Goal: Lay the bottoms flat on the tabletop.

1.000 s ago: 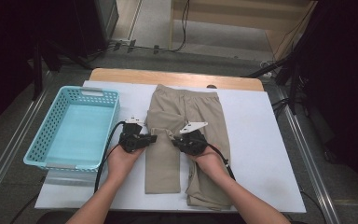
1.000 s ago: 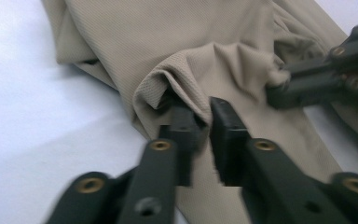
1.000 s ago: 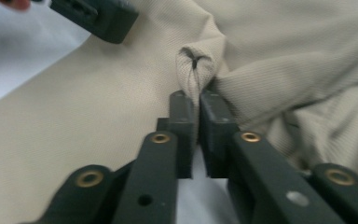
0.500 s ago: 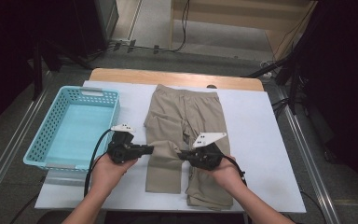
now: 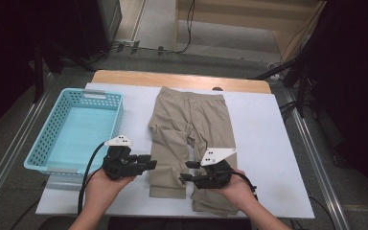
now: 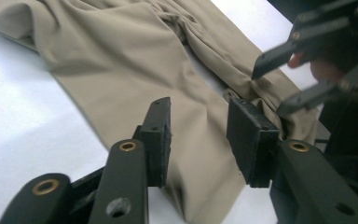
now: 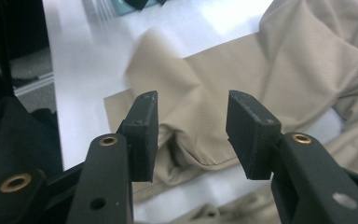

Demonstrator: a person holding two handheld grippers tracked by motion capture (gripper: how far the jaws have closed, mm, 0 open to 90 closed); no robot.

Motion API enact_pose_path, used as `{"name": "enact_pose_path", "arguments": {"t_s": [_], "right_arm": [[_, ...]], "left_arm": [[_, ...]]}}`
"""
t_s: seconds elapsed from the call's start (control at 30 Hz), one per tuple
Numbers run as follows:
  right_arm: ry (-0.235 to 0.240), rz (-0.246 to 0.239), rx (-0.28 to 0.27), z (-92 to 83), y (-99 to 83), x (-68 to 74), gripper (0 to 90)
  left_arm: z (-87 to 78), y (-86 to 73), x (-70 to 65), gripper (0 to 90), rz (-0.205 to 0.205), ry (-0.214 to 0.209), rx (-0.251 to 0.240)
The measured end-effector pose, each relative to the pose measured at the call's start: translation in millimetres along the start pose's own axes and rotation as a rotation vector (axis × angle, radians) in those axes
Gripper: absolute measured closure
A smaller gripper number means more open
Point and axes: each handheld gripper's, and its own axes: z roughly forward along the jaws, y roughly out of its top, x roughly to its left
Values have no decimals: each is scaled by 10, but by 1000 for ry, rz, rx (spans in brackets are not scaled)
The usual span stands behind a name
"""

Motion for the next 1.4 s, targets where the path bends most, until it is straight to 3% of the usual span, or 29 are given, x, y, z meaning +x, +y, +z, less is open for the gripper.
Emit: {"name": "enact_pose_path", "arguments": {"t_s": [0.17, 0.3, 0.4, 0.5, 0.57, 0.63, 0.83, 0.9, 1.0, 1.1, 1.2, 1.4], "right_arm": [[20, 3, 29, 242, 57, 8, 488], [38, -18, 34, 350, 111, 90, 489], [34, -33, 50, 415, 125, 145, 489], [34, -10, 101, 494, 80, 128, 595], [37, -12, 129, 510, 29, 128, 725], [65, 6, 157, 488, -12, 151, 787], [103, -35, 187, 373, -151, 324, 798], [122, -61, 194, 356, -193, 373, 738], [108, -57, 156, 301, -180, 377, 637], [51, -24, 91, 219, -123, 282, 603], [-17, 13, 30, 190, -80, 97, 572], [-153, 81, 14, 310, 24, -325, 555]], "left_arm": [[102, 46, 37, 501, -2, 37, -10], [164, 85, 82, 455, 2, 66, -22], [219, 122, 139, 442, -17, 81, -30], [270, 149, 168, 428, -9, 89, -33], [311, 166, 183, 425, 6, 108, -27], [359, 189, 214, 417, 10, 123, -25], [501, 256, 324, 406, 23, 162, -8], [524, 276, 349, 406, 25, 159, -1], [542, 300, 368, 405, 29, 168, -6], [577, 313, 402, 405, 34, 192, -8], [619, 316, 446, 404, 22, 208, -19], [713, 278, 503, 400, 24, 249, 34]]}}
